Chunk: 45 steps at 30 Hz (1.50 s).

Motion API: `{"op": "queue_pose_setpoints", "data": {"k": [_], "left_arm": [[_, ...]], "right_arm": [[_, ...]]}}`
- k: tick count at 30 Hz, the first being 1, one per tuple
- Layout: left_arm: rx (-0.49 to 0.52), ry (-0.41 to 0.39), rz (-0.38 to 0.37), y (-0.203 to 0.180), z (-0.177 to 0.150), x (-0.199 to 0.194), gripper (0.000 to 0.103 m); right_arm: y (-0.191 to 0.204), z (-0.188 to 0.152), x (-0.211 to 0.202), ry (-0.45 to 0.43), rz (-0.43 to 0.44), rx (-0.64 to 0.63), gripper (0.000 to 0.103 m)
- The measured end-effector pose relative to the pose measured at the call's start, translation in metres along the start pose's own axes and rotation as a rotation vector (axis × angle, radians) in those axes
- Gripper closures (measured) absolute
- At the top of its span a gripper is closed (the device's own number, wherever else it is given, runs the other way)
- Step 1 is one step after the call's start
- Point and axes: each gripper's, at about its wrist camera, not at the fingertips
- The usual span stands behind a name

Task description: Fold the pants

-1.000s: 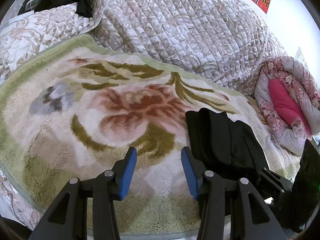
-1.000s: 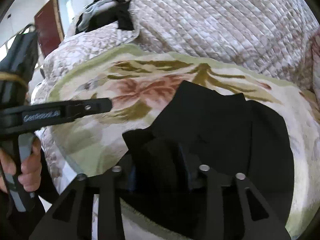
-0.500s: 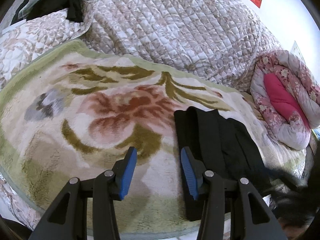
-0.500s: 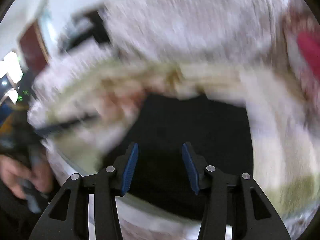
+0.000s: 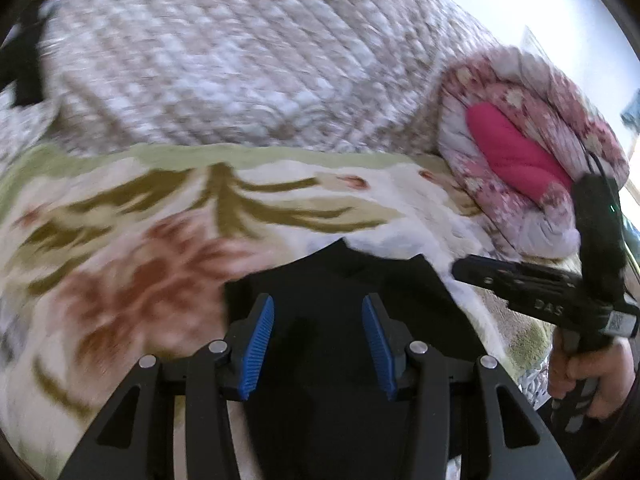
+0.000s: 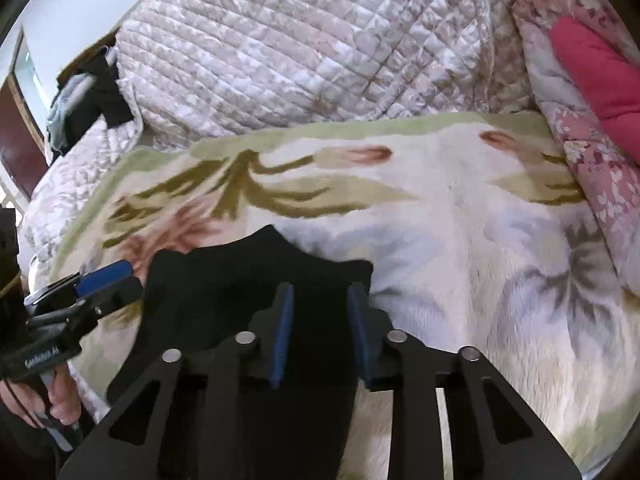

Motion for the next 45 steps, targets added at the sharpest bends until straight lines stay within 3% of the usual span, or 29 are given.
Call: {"op": "queue_pose_setpoints", "data": {"k": [3,7,12,17,22,27,32,37,39,45], "left_arm": [[0.032,0.021,-0.008,-0.007,0.0,0.025,0.054],[0.037,0.048,0.092,0.003,-0.015,0.045,0.059],[0.021,0.037,0.091,0.006,-0.019,0.042,0.059],[0.017,0.031,0.097,0.006,-0.019,0.042,0.057],[0.019,0.021,0.098,0.006,-0.02,0.035,0.057],[0.01,0.009,0.115,0.015,-0.026,0.014,0.057],[0.003,-0.022,0.085,0.022,-0.038,-0.013,0.058],[0.028,0.015,0.029,0.018,-0.057,-0.014,0.058],[0.034,0.053,0.032,0.016,-0.064,-0.005,0.057],[-0.002,0.046,0.032,0.023,-0.061,-0.004,0.055]], "right_arm": [[-0.009,0.003,0.018,0.048,0.024,0.017,0.078],[-0.014,0.002,0.049,0.105,-0.01,0.001,0.08],[-0.019,0.001,0.053,0.073,-0.004,0.014,0.084],[-0.025,-0.001,0.051,0.043,0.036,0.042,0.082],[-0.017,-0.005,0.039,0.013,0.022,0.024,0.082],[-0.01,-0.016,0.014,-0.023,0.035,-0.002,0.082],[-0.002,-0.042,-0.013,-0.049,0.038,-0.018,0.082],[0.003,-0.059,-0.012,-0.007,0.026,-0.049,0.082],[0.008,-0.061,-0.002,0.032,0.001,-0.09,0.076],[0.007,-0.058,-0.001,0.006,-0.027,-0.095,0.075]]}}
Point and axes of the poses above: each gripper's, at about its wrist camera, not at the fingertips, and x roughly the way its jaws point, y to its left, z to its top, and after that the axes turned 7 degrees about z, right-handed
